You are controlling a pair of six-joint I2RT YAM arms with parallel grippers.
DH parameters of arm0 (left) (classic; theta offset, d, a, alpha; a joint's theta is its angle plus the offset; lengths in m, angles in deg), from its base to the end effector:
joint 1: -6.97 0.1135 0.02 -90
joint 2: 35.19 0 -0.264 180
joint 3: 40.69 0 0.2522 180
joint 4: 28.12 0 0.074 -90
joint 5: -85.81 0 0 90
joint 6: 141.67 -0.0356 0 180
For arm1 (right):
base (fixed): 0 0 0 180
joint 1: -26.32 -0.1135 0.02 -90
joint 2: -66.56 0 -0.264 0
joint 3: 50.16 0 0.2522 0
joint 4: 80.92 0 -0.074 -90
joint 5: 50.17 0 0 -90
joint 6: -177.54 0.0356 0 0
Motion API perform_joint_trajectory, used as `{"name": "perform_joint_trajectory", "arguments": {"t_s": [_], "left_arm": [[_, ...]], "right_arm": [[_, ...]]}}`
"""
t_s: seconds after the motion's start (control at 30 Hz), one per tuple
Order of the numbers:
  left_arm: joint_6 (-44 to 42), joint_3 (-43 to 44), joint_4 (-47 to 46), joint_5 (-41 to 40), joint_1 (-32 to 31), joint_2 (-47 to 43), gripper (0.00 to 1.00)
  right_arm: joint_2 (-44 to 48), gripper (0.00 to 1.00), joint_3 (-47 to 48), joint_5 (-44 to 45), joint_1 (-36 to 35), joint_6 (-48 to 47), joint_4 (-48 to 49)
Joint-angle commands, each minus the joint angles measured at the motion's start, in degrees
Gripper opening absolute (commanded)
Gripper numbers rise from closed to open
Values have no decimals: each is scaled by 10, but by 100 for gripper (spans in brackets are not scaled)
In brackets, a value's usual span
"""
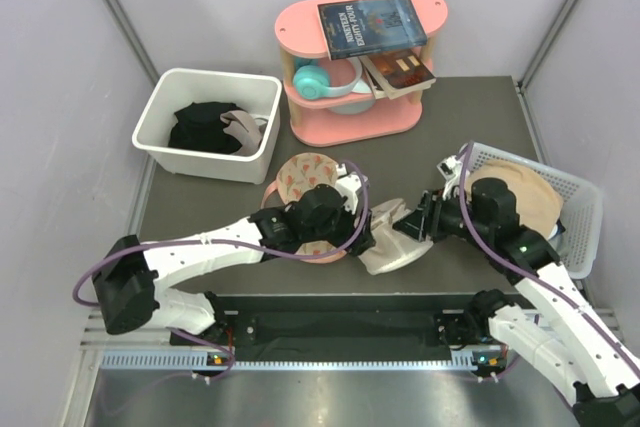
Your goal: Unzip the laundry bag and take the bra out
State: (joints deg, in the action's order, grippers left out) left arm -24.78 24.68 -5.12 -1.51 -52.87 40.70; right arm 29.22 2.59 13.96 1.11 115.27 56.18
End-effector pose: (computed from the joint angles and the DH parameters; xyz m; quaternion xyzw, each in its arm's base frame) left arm 0.1467 -0.2559 0.2630 0.2604 0.8414 -0.3398 0.3297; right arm 0.1267 0.0768 0.2917 -0.0978 0.8355 0.3967 0.3674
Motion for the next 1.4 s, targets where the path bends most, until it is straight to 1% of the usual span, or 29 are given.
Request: {"name": "perform_joint_trajectory", "arguments": {"t_s": [0.0, 0.13, 0.17, 0.23, 0.33, 0.47, 0.6, 0.7, 0.9, 0.93, 1.0, 1.03, 1.1, 1.13, 1.2, 1.33, 1.37], "left_arm": [[-15, 16, -41, -38, -5, 17, 66], [-29, 22, -43, -55, -6, 36, 62], [-32, 24, -42, -58, -7, 40, 60], [-38, 28, -41, -67, -9, 49, 59], [-44, 36, -40, -71, -12, 57, 53], [-46, 39, -41, -72, -13, 60, 52], [-47, 38, -46, -72, -14, 63, 52], [-47, 39, -48, -72, -14, 66, 50], [-48, 37, -51, -74, -15, 65, 50], [-49, 36, -50, -75, -15, 64, 50], [-50, 36, -48, -75, -15, 64, 50], [-51, 36, -48, -76, -15, 63, 50], [-52, 37, -44, -77, -15, 64, 52], [-47, 38, -41, -79, -15, 64, 53], [-30, 38, -39, -85, -15, 64, 55], [-6, 39, -47, -84, -15, 71, 56], [-1, 45, -39, -94, -15, 73, 56]], "right_arm": [[-15, 49, 0, 34, -26, 44, 41], [-34, 49, -7, 84, -46, 79, 48], [-39, 49, -8, 92, -47, 84, 48], [-50, 49, -11, 110, -48, 101, 49], [-66, 50, -15, 122, -49, 117, 63], [-92, 50, -13, 141, -50, 124, 71], [-128, 50, 4, 153, -51, 117, 54], [-130, 49, 7, 158, -51, 114, 54], [-137, 33, -2, 154, -51, 115, 73], [-141, 27, -2, 151, -50, 114, 75], [-148, 21, -6, 140, -49, 114, 88], [-150, 15, -5, 139, -50, 114, 92], [-150, 8, -4, 141, -50, 115, 96], [-149, 0, -2, 143, -50, 114, 95], [-143, 0, 6, 148, -50, 109, 92], [-142, 0, 27, 157, -50, 101, 90], [-145, 0, 39, 157, -50, 99, 88]]}}
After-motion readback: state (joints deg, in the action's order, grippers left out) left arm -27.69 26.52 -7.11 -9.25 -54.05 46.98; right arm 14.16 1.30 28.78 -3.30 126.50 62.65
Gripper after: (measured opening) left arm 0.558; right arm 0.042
